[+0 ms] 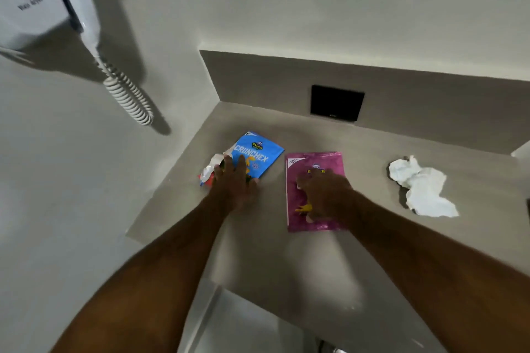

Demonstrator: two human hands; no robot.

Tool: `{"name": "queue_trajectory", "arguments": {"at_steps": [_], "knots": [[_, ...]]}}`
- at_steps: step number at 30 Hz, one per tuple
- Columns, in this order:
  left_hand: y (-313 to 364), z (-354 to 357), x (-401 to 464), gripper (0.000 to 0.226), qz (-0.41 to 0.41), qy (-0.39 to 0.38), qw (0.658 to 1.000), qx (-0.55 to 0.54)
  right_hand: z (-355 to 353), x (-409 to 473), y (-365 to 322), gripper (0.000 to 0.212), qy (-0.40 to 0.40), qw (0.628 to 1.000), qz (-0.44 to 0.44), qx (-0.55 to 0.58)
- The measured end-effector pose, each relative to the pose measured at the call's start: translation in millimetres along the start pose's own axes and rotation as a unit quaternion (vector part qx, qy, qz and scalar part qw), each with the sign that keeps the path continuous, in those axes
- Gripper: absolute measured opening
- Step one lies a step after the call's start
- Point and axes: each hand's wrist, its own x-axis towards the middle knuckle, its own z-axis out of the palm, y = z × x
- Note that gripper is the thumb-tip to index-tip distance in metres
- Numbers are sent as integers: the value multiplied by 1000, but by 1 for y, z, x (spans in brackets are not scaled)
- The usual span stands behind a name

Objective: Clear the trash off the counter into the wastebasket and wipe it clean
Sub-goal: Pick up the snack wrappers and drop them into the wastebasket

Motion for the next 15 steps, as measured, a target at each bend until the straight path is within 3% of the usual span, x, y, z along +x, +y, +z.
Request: {"name": "queue_trajectory", "arguments": {"at_steps": [3, 7, 9, 11, 15], "knots": [[1, 10, 19, 77, -13, -13, 1000, 18, 6, 3, -4, 71, 40, 999, -11, 1], [4, 12, 20, 67, 36, 40, 992, 112, 22, 1, -13, 21, 84, 993, -31, 80], [3, 8, 10, 67, 68, 51, 988, 128, 26, -3, -20, 28, 100, 991, -44, 74], [-1, 1, -8, 66, 68, 57, 994, 67, 28, -10, -28, 34, 103, 991, -36, 79], [7, -26, -62, 45, 38, 166, 972, -164, 27, -49, -35, 31, 190, 948, -29, 253]]}}
